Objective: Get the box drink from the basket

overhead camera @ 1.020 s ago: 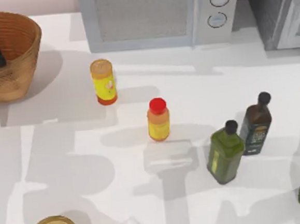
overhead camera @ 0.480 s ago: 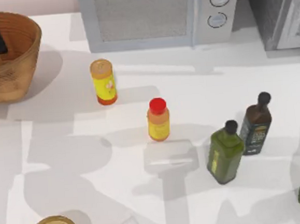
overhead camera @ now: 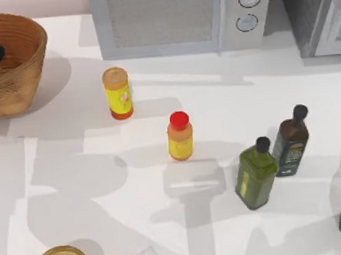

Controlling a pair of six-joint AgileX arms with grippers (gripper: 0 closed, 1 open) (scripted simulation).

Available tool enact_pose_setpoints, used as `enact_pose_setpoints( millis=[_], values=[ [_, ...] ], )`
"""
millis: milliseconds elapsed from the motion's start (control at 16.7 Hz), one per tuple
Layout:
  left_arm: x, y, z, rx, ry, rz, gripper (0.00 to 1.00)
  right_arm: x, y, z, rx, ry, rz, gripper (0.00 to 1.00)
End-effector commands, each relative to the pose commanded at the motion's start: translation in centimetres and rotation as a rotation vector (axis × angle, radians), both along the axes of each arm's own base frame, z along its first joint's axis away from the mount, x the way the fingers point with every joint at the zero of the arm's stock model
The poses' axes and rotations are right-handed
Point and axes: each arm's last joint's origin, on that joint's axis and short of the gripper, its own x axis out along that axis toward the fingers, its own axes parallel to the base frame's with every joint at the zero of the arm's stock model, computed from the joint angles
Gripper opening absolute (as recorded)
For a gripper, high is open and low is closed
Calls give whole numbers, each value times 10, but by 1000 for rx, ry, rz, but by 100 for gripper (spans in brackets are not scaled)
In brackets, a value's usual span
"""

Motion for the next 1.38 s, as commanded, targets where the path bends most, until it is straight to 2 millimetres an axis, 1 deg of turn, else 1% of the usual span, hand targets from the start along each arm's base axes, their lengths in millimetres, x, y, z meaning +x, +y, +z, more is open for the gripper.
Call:
enact_pose_setpoints(
  millis=[420, 480, 900, 960, 1080, 1200, 1380],
  values=[
    [0, 0, 0, 0, 0, 0, 2, 0, 0, 0, 0, 0, 0, 100],
    [0, 0, 0, 0, 0, 0, 0, 0, 0, 0, 0, 0, 0, 100],
    [0, 0, 0, 0, 0, 0, 0, 0, 0, 0, 0, 0, 0, 100],
    [-1, 2, 8, 7, -20, 6, 0, 0, 0, 0, 0, 0, 0, 100],
    [-1, 2, 9, 5, -14, 6, 0, 0, 0, 0, 0, 0, 0, 100],
    [1, 3, 18, 3, -11, 7, 0, 0, 0, 0, 0, 0, 0, 100],
    [7, 4, 46, 6, -26, 7, 0, 0, 0, 0, 0, 0, 0, 100]
  ],
)
